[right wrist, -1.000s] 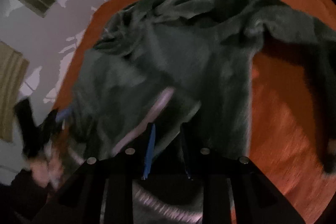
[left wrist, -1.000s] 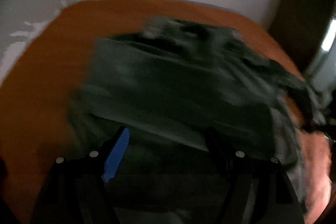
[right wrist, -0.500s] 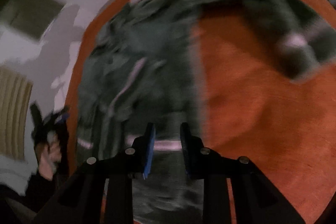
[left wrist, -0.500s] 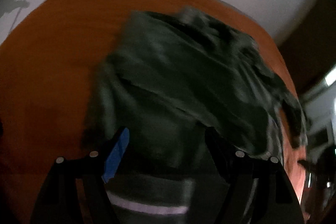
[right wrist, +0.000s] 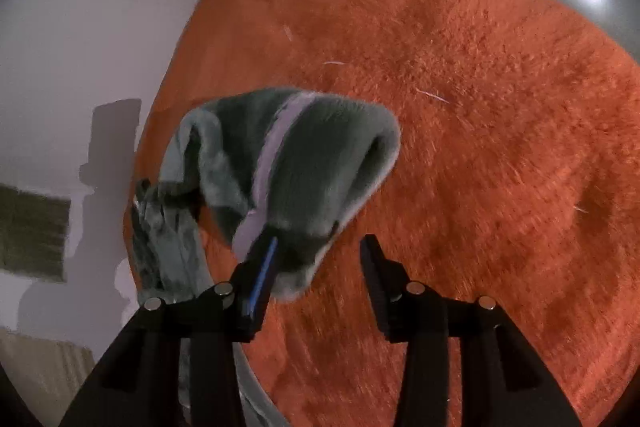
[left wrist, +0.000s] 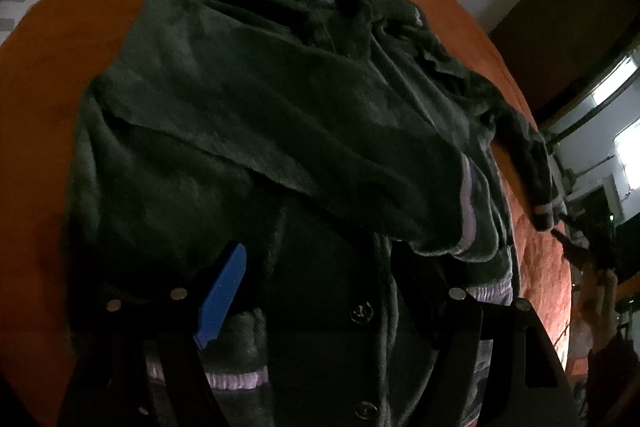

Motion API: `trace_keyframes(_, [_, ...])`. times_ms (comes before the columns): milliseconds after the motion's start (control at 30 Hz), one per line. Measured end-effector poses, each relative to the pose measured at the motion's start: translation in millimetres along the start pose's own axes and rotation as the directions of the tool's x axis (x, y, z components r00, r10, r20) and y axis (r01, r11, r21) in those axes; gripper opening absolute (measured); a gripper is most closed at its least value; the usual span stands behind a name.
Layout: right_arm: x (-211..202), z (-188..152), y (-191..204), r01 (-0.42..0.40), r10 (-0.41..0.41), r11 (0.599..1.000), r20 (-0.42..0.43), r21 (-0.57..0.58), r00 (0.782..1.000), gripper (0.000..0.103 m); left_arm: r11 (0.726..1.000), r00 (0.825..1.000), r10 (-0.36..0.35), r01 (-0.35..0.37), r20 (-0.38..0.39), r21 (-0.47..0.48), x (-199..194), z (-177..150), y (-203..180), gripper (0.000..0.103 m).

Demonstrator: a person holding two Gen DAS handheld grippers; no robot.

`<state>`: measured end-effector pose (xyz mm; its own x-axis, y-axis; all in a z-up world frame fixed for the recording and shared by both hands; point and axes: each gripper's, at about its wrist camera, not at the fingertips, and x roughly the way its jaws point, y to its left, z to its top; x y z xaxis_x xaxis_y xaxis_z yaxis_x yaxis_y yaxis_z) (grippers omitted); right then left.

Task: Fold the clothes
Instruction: 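Grasp the grey sleeve cuff with the right tool and lift it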

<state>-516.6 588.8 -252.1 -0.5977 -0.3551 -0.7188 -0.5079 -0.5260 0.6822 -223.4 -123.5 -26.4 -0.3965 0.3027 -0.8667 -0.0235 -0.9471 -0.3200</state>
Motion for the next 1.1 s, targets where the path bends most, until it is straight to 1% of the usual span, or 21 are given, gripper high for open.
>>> trace_keyframes(67, [5.1, 6.1, 8.6, 0.043, -0.042, 0.999, 0.036, -0.032, 0.998, 0.034, 1.0, 1.0, -0.002, 0.002, -0.014, 0.001, 2.2, -4.0, 1.4, 0.076])
trace_keyframes(100, [7.6, 9.7, 13.8, 0.067, -0.064, 0.996, 0.05, -0.053, 0.997, 0.015, 1.0, 1.0, 0.001, -0.001, -0.02, -0.001, 3.2, -5.7, 2.7, 0.076])
trace_keyframes(133, [7.7, 13.7, 18.6, 0.074, -0.07, 0.995, 0.06, -0.062, 0.996, 0.004, 1.0, 1.0, 0.002, -0.002, -0.025, -0.004, 4.6, -7.0, 3.8, 0.076])
trace_keyframes(167, [5.9, 17.7, 23.3, 0.072, -0.068, 0.995, 0.073, -0.063, 0.995, 0.004, 1.0, 1.0, 0.006, -0.006, -0.031, -0.009, 5.7, -9.5, 5.6, 0.076])
trace_keyframes(233, [-20.5, 25.0, 46.2, 0.079, -0.058, 0.989, 0.168, -0.123, 0.984, 0.004, 1.0, 0.999, 0.008, -0.009, -0.044, -0.017, 7.9, -14.0, 8.7, 0.076])
trace_keyframes(300, [-52.1, 32.1, 72.2, 0.095, -0.039, 0.976, 0.277, -0.194, 0.96, 0.004, 1.0, 0.999, 0.009, -0.01, -0.054, -0.02, 9.7, -18.0, 11.5, 0.076])
trace_keyframes(367, [-83.7, 39.3, 98.2, 0.119, -0.011, 0.958, 0.38, -0.261, 0.925, 0.004, 1.0, 0.998, 0.006, -0.007, -0.057, -0.024, 10.5, -21.5, 13.6, 0.076])
trace_keyframes(400, [-88.5, 36.3, 104.6, 0.129, -0.008, 0.948, 0.384, -0.291, 0.923, 0.004, 1.0, 0.998, 0.004, -0.005, -0.058, -0.028, 11.0, -22.4, 14.1, 0.076])
trace_keyframes(500, [-83.6, 15.8, 111.9, 0.147, -0.024, 0.916, 0.314, -0.374, 0.949, 0.004, 0.999, 0.998, 0.001, -0.003, -0.065, -0.041, 15.8, -26.7, 15.0, 0.076])
trace_keyframes(600, [-42.4, -4.3, 95.5, 0.203, -0.126, 0.893, 0.208, -0.403, 0.97, 0.005, 0.999, 0.996, -0.004, 0.0, -0.086, -0.051, 21.6, -30.5, 14.1, 0.076])
trace_keyframes(633, [-30.4, -8.4, 84.4, 0.215, -0.157, 0.896, 0.177, -0.388, 0.972, 0.005, 0.999, 0.996, -0.004, 0.0, -0.089, -0.047, 21.9, -31.5, 12.7, 0.076])
trace_keyframes(667, [-20.9, -8.3, 68.0, 0.218, -0.18, 0.914, 0.139, -0.342, 0.974, 0.005, 0.999, 0.996, -0.004, 0.0, -0.092, -0.043, 22.2, -32.5, 11.2, 0.076])
trace_keyframes(700, [-11.7, -6.6, 50.1, 0.219, -0.2, 0.933, 0.094, -0.286, 0.975, 0.008, 0.999, 0.996, -0.007, 0.004, -0.09, -0.038, 20.7, -33.0, 9.8, 0.076])
trace_keyframes(767, [-4.3, -7.5, 19.6, 0.183, -0.183, 0.967, 0.013, -0.178, 0.983, 0.008, 1.0, 0.996, -0.013, 0.011, -0.086, -0.026, 17.8, -34.0, 6.8, 0.076])
trace_keyframes(867, [-9.5, -16.3, 8.4, 0.139, -0.141, 0.981, -0.009, -0.137, 0.99, 0.014, 1.0, 0.996, -0.017, 0.016, -0.084, -0.012, 15.9, -37.2, 5.5, 0.076])
trace_keyframes(900, [-13.3, -17.7, 9.7, 0.135, -0.136, 0.979, 0.003, -0.154, 0.991, 0.022, 1.0, 0.996, -0.016, 0.014, -0.088, -0.016, 17.3, -38.3, 6.7, 0.076])
trace_keyframes(933, [-15.5, -17.0, 11.4, 0.123, -0.121, 0.979, 0.02, -0.163, 0.992, 0.036, 1.0, 0.996, -0.014, 0.013, -0.091, -0.019, 18.8, -39.5, 8.0, 0.076])
trace_keyframes(967, [-16.7, -15.2, 13.3, 0.107, -0.102, 0.98, 0.04, -0.167, 0.994, 0.046, 0.999, 0.995, -0.017, 0.014, -0.098, -0.028, 21.0, -41.0, 9.7, 0.076])
trace_keyframes(1000, [-15.6, -13.5, 15.5, 0.087, -0.08, 0.983, 0.051, -0.164, 0.996, 0.061, 0.999, 0.994, -0.02, 0.016, -0.104, -0.037, 23.1, -42.5, 11.3, 0.076])
trace_keyframes(1033, [-13.1, -11.8, 17.8, 0.065, -0.057, 0.985, 0.057, -0.158, 0.997, 0.064, 0.999, 0.994, -0.02, 0.016, -0.108, -0.041, 24.7, -42.9, 11.4, 0.076])
trace_keyframes(1100, [-4.4, -8.1, 22.9, 0.034, -0.024, 0.987, 0.065, -0.154, 0.998, 0.063, 0.999, 0.994, -0.016, 0.011, -0.113, -0.04, 27.3, -42.6, 9.5, 0.076])
